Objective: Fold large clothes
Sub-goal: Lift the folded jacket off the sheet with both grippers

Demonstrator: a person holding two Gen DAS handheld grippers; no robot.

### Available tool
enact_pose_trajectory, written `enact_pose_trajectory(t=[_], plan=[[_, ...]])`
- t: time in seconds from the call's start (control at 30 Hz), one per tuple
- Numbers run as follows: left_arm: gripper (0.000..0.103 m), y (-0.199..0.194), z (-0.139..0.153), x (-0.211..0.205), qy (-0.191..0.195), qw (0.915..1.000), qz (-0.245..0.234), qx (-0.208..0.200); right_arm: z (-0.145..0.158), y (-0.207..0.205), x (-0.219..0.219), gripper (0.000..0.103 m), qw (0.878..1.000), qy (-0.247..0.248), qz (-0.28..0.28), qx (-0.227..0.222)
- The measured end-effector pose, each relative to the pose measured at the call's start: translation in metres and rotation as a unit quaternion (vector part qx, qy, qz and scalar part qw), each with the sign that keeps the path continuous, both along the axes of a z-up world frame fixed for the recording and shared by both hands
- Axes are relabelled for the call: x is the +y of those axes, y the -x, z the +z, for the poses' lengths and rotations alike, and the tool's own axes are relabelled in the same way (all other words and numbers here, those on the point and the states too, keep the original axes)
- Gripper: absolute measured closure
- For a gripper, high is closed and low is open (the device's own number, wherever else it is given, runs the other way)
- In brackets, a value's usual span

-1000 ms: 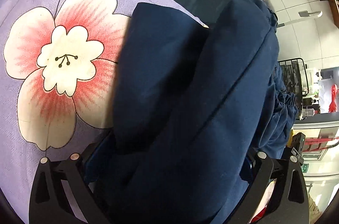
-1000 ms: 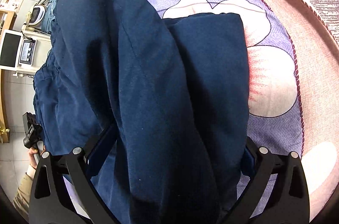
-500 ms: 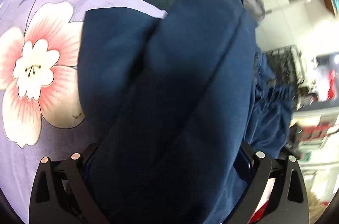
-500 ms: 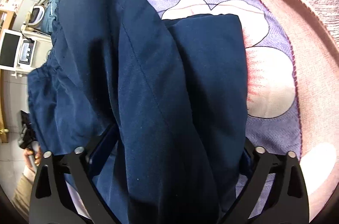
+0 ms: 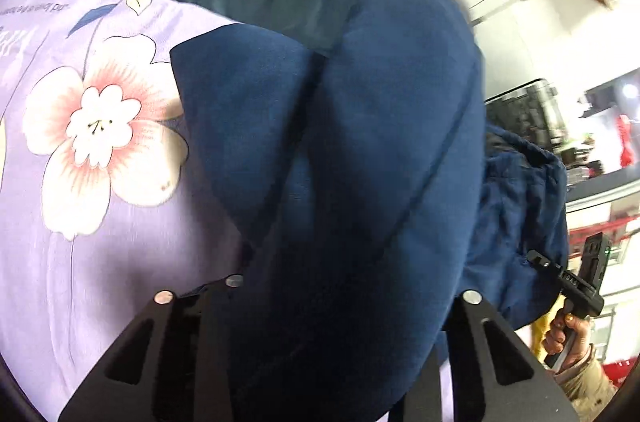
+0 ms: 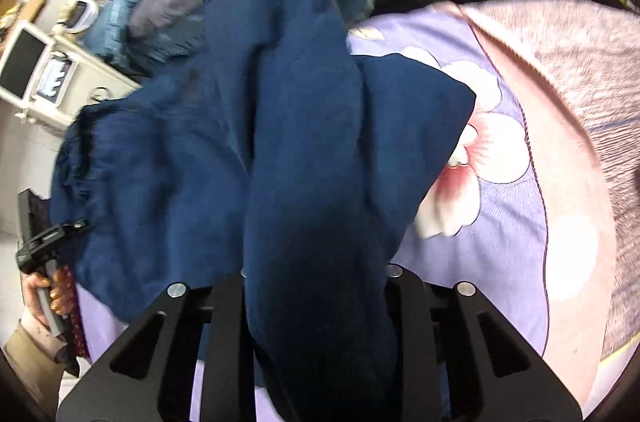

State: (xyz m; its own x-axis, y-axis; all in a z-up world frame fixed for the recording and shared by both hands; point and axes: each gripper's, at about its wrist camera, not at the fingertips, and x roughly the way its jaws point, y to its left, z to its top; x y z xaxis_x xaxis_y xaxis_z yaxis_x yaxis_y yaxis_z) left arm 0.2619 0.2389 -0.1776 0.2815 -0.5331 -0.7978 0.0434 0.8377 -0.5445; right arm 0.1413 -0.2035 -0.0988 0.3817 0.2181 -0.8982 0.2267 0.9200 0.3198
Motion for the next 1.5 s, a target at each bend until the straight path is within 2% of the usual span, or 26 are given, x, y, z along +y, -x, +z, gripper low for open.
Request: enact_pose_trajectory(t=[0.1, 0.17, 0.27, 0.4, 0.47, 0.57, 0.63, 0.73, 0.87, 0.97, 1.07, 1.13, 1.17, 1.23, 1.33, 1.4, 1.43, 1.47, 1.5], plan=[[0.077, 0.038, 0.022, 0.007, 0.024, 0.9995, -0.004, -0.018, 0.034, 0.029, 0.029, 0.08, 1.0, -0.015, 0.016, -0.022], [0.077, 0.067, 0.033, 0.01, 0.015, 0.9995, -0.012, -0.025, 0.051, 0.048, 0.052, 0.08, 0.999, -0.014, 0.036, -0.027], [0.078, 0.114, 0.041, 0.017, 0.003, 0.9998, -0.007, -0.016, 0.06, 0.082, 0.083, 0.081, 0.998, -0.011, 0.057, -0.019], [0.078, 0.157, 0.045, 0.027, 0.003, 0.9997, 0.026, 0.0, 0.059, 0.116, 0.094, 0.081, 0.998, -0.026, 0.062, -0.006], [0.078, 0.167, 0.052, 0.028, -0.004, 0.9995, 0.032, 0.0, 0.054, 0.122, 0.088, 0.081, 0.998, -0.04, 0.058, -0.004], [0.078, 0.163, 0.07, 0.007, -0.027, 0.9991, 0.027, -0.018, 0.05, 0.119, 0.082, 0.081, 0.997, -0.064, 0.044, 0.0], [0.079, 0.159, 0.092, -0.015, -0.055, 0.9974, 0.018, -0.043, 0.052, 0.109, 0.072, 0.081, 0.996, -0.082, 0.043, -0.01], [0.079, 0.158, 0.124, -0.043, -0.067, 0.9948, 0.009, -0.075, 0.062, 0.101, 0.053, 0.082, 0.992, -0.113, 0.052, -0.032], [0.079, 0.143, 0.182, -0.116, -0.067, 0.9896, -0.007, -0.127, 0.098, 0.107, 0.0, 0.083, 0.987, -0.125, 0.065, -0.074], [0.079, 0.141, 0.231, -0.184, -0.062, 0.9803, -0.038, -0.183, 0.134, 0.122, -0.062, 0.083, 0.982, -0.135, 0.048, -0.119], [0.079, 0.126, 0.267, -0.266, -0.022, 0.9713, -0.08, -0.223, 0.182, 0.156, -0.158, 0.083, 0.975, -0.131, -0.007, -0.181], [0.079, 0.11, 0.285, -0.336, 0.01, 0.9635, -0.123, -0.238, 0.207, 0.189, -0.215, 0.083, 0.968, -0.122, -0.056, -0.213], [0.079, 0.104, 0.288, -0.364, 0.022, 0.9603, -0.141, -0.24, 0.218, 0.209, -0.247, 0.083, 0.963, -0.112, -0.088, -0.228], [0.079, 0.091, 0.295, -0.445, 0.053, 0.9482, -0.199, -0.242, 0.233, 0.253, -0.296, 0.083, 0.953, -0.094, -0.144, -0.248], [0.079, 0.08, 0.291, -0.547, 0.077, 0.9324, -0.271, -0.226, 0.242, 0.327, -0.362, 0.083, 0.931, -0.066, -0.239, -0.267], [0.079, 0.075, 0.278, -0.63, 0.088, 0.9149, -0.333, -0.21, 0.237, 0.373, -0.394, 0.083, 0.914, -0.059, -0.299, -0.267], [0.079, 0.073, 0.266, -0.667, 0.091, 0.9088, -0.357, -0.196, 0.231, 0.396, -0.41, 0.083, 0.904, -0.062, -0.331, -0.266], [0.079, 0.073, 0.257, -0.692, 0.092, 0.9054, -0.372, -0.183, 0.221, 0.425, -0.425, 0.083, 0.889, -0.065, -0.37, -0.261], [0.079, 0.071, 0.243, -0.721, 0.088, 0.9021, -0.389, -0.166, 0.214, 0.443, -0.435, 0.083, 0.881, -0.066, -0.393, -0.256]])
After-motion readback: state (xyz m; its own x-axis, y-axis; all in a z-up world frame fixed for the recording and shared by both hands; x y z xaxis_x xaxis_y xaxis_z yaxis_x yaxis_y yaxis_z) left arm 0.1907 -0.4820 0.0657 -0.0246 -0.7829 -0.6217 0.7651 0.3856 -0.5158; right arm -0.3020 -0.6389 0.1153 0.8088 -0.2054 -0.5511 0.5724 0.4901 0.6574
